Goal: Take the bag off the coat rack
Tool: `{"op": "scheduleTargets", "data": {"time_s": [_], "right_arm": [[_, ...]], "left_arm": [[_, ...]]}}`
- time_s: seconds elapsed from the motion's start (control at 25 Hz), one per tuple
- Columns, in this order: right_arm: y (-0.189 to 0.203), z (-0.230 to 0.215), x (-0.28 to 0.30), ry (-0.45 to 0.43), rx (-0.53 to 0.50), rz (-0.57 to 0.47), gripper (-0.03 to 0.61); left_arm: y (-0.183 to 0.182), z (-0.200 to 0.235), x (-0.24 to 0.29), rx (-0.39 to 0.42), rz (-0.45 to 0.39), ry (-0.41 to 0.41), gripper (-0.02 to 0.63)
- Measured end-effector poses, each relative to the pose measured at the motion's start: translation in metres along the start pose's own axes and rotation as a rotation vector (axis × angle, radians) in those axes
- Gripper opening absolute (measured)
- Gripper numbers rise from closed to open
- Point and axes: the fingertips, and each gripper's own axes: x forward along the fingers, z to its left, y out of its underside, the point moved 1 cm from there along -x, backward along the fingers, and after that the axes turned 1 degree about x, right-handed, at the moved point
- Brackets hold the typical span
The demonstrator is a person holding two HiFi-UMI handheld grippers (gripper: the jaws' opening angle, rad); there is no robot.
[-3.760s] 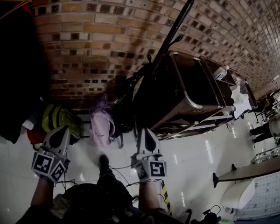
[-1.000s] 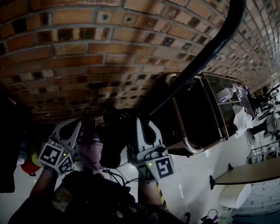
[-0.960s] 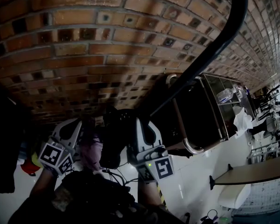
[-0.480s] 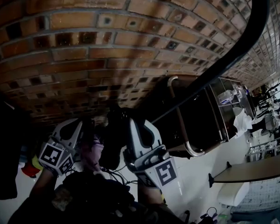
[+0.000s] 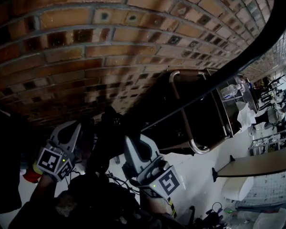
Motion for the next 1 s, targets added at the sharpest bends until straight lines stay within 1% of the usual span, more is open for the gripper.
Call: {"op": "scheduleTargets", "data": {"time_s": [0.08, 0.2, 0.44, 0.68, 0.8, 1.0], "right_arm": [[0.008, 0.004, -0.010, 0.001, 0.032, 0.008, 0.020], [0.015, 0.007, -0.024, 0.013, 0.062, 0.014, 0.020], [0.010, 0.033, -0.065, -0.020, 0.079, 0.020, 0.020], [0.001, 0.056, -0.131, -0.028, 0.086, 0.030, 0.018], [-0.001, 0.070, -0.166, -0.029, 0.084, 0.048, 0.018], [-0.003, 0.093, -0.231, -0.031, 0.091, 0.053, 0.018]], "left_arm": [[0.000, 0.000, -0.003, -0.003, 0.002, -0.002, 0.040], [0.000, 0.000, -0.010, 0.006, 0.000, -0.031, 0.040], [0.005, -0.036, -0.042, 0.015, 0.002, -0.077, 0.040], [0.011, -0.095, -0.081, 0.030, -0.021, -0.108, 0.040], [0.015, -0.131, -0.104, 0.042, -0.024, -0.119, 0.040], [0.017, -0.195, -0.147, 0.080, -0.059, -0.139, 0.040]]}}
